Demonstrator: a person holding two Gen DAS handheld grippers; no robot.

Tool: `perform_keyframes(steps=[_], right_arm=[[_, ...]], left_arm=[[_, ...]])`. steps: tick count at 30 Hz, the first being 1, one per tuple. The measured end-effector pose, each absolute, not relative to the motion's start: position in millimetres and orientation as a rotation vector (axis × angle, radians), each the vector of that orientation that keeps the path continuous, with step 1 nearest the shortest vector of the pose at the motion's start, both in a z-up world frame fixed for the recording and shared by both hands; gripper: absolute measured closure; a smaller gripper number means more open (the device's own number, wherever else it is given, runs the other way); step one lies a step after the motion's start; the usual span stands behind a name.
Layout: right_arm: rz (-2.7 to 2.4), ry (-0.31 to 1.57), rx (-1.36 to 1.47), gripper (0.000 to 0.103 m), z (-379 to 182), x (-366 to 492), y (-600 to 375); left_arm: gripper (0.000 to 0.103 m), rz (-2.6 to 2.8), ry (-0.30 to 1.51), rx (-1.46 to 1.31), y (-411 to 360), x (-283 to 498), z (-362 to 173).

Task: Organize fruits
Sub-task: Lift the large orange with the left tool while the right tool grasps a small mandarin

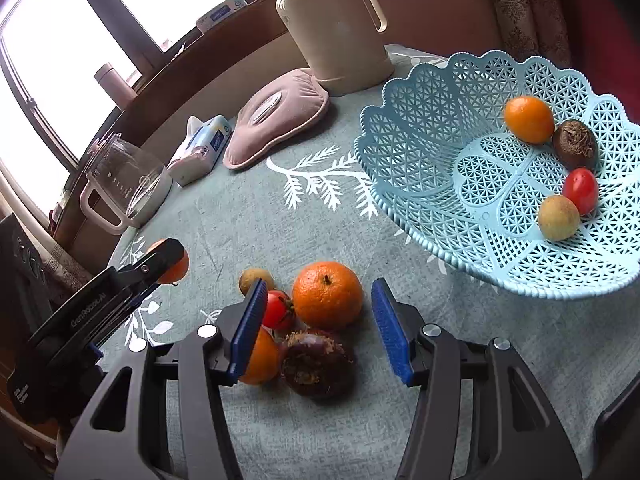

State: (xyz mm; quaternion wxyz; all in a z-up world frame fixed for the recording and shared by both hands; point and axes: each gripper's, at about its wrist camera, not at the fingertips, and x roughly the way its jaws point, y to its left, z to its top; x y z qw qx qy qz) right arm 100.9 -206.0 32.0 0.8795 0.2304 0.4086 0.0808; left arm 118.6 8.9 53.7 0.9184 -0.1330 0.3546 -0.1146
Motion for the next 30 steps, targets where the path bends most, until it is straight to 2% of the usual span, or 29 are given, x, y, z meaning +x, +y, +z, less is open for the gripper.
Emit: perform_keyframes(steps=[9, 11, 13, 30], right_arm=[[0.13, 0.875, 0.444, 0.047, 19.1, 112.7, -200.9], [0.13, 0.878, 0.423, 0.051, 19.1, 113.1, -198.5], [0.145, 0.887, 0.409, 0.061, 18.4, 113.6, -196.4], [0.232, 0.896, 0.334, 0.062, 31.4, 72.8, -167.5]], left_arm=[[0.063, -0.227, 0.733, -0.293, 12.0, 119.4, 51.4], [0.063, -0.229, 0.734, -0.293, 11.0, 119.1, 51.3], [0.063, -0.231, 0.734, -0.293, 10.4, 118.4, 51.7], [0.063, -0.235, 0.714, -0.308, 13.3, 113.5, 56.3]])
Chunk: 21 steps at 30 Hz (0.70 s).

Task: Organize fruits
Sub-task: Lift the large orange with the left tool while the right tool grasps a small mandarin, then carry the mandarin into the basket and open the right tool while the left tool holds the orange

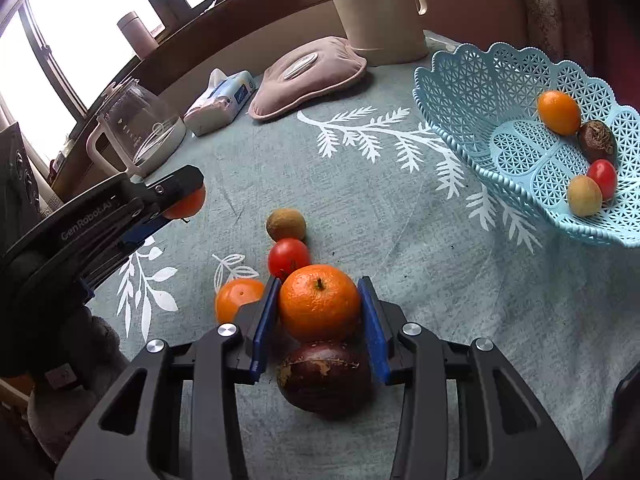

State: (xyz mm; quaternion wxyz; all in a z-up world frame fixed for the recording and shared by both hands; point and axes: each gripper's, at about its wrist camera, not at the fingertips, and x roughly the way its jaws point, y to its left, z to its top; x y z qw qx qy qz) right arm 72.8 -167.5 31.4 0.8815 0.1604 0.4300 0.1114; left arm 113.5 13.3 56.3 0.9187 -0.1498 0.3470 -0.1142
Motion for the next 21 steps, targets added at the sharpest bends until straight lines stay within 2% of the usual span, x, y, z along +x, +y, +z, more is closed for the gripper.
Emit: perform_keyframes(steps=[21], right_arm=[[0.099, 0.713, 0.316, 0.062, 84.6, 57.8, -213.5]], left_arm=[[0.063, -0.272, 0.7, -0.291, 1.7, 107.5, 61.2]])
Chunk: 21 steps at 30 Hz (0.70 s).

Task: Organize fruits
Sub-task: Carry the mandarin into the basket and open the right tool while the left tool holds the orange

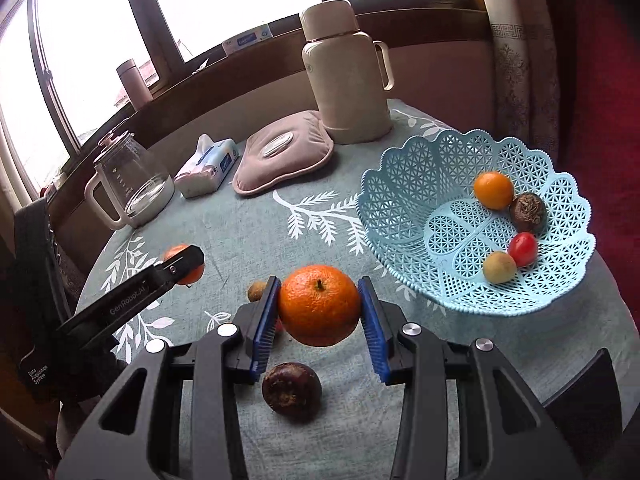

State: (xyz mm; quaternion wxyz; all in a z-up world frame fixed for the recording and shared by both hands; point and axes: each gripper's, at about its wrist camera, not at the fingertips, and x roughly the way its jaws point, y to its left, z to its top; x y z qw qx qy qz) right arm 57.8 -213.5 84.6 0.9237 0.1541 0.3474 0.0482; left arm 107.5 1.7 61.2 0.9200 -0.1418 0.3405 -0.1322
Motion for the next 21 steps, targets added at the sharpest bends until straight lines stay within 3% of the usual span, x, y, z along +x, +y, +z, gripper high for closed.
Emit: perform_keyframes(steps=[21], right_arm=[[-0.202, 0.674, 0.369, 0.062, 78.3, 49.1, -321.8]], left_arm=[[0.063, -0.284, 0.705, -0.271, -4.7, 107.1, 59.0]])
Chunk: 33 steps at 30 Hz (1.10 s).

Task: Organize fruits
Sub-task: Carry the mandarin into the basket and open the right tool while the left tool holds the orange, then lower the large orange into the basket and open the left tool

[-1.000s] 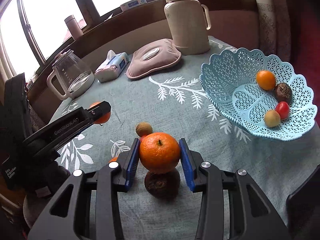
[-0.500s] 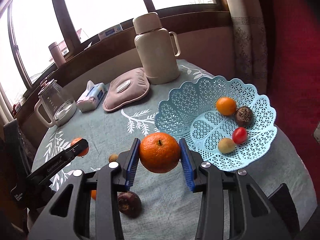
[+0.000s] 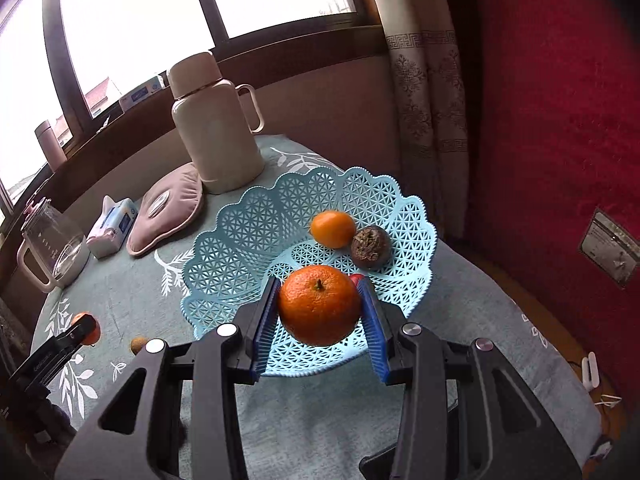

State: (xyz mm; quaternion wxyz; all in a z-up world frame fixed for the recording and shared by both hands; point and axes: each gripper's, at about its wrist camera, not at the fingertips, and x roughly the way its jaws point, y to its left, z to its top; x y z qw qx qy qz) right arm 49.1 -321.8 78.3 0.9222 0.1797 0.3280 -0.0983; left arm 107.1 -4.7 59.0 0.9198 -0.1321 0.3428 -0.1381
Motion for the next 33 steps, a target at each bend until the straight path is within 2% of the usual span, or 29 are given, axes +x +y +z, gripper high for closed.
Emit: perform_keyframes(steps=[33], right_arm=[[-0.226, 0.616, 0.416, 0.06, 82.6, 8.4, -340.7]], left_arm=[[0.063, -0.328, 0.692, -0.211, -28.1, 100.4, 57.7]])
